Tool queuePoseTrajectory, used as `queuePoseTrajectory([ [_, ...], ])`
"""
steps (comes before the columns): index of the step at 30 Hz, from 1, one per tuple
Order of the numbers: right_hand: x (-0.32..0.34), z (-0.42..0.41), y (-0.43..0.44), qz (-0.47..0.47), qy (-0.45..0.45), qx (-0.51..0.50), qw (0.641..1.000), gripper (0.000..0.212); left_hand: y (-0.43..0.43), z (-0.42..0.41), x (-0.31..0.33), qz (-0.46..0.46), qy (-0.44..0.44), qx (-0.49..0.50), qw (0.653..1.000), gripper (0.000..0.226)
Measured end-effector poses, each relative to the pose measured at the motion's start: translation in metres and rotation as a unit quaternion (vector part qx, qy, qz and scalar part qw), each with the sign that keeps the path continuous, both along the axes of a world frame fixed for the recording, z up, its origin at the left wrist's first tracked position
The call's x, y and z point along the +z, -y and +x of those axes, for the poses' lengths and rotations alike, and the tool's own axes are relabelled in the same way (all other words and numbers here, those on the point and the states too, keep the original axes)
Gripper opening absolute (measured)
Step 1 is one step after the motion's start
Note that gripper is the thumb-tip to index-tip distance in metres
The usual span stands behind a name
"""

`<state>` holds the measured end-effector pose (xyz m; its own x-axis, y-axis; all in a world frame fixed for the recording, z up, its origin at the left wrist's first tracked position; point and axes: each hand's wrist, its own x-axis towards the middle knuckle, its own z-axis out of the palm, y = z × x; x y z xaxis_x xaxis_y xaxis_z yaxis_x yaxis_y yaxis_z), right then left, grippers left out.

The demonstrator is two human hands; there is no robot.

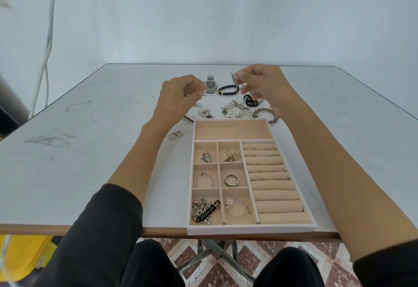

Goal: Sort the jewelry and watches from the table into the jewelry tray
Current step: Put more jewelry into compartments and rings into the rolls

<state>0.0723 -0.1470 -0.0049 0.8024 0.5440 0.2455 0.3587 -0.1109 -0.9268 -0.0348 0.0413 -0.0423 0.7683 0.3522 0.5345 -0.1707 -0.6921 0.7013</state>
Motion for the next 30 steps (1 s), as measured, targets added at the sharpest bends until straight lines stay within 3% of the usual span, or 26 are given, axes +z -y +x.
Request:
queuePoseTrajectory([
  [7,-0.006,0.001,0.004,0.062,-0.136,0.019,0.989,0.006,0.003,-0.001,-0.001,0.011,-0.011,-0.013,1.000,0.016],
  [16,-0.015,0.002,0.009,0.077,-0.257,0.043,0.962,0.006,0.002,-0.002,-0.004,0.030,-0.032,-0.023,0.999,0.016],
  [30,-0.013,0.005,0.013,0.125,-0.318,0.092,0.935,0.008,0.002,-0.003,-0.008,0.048,-0.062,-0.020,0.997,0.014],
])
